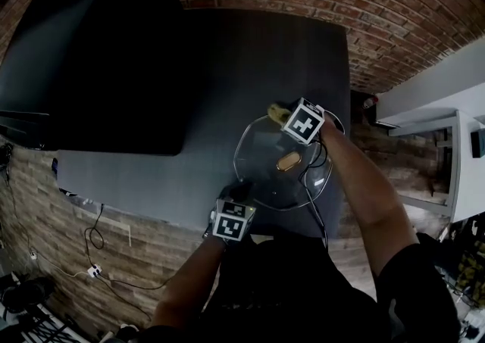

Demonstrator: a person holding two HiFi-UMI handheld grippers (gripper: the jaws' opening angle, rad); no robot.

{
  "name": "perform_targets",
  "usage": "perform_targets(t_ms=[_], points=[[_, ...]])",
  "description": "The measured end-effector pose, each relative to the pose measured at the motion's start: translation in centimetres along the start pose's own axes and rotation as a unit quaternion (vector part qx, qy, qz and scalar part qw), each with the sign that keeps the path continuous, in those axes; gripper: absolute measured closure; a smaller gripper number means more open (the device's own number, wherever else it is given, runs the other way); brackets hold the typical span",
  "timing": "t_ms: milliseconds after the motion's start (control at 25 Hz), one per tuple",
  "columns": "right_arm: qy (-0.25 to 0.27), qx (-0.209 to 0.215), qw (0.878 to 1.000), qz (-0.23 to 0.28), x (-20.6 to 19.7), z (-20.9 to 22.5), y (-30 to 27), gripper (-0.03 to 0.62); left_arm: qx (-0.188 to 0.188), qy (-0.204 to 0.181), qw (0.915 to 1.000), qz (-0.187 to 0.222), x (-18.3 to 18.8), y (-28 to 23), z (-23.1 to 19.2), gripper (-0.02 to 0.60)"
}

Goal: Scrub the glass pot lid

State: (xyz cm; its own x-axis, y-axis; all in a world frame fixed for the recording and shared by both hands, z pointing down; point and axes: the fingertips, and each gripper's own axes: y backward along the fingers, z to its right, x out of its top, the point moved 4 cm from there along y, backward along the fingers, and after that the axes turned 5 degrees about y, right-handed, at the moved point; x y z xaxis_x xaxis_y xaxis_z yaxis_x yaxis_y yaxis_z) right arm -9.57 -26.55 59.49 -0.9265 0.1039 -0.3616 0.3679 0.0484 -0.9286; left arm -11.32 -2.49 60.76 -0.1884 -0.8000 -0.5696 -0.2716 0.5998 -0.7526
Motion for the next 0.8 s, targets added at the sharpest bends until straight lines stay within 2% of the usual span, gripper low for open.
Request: perform_targets(t_ms=[360,800], points=[[-0.048,-0.036,0.998,-0.019,-5.6,1.5,1.8,0.545,0.008,-0.001,0.9999,-0.009,-0.3,-0.2,-0.2,0.548],[-0.105,-0.065,0.992,-0.033,-11.8,0.1,3.9,0.546,0.002,-0.005,1.0000,-0.003,-0.2,-0.1,-0.2,0.548]])
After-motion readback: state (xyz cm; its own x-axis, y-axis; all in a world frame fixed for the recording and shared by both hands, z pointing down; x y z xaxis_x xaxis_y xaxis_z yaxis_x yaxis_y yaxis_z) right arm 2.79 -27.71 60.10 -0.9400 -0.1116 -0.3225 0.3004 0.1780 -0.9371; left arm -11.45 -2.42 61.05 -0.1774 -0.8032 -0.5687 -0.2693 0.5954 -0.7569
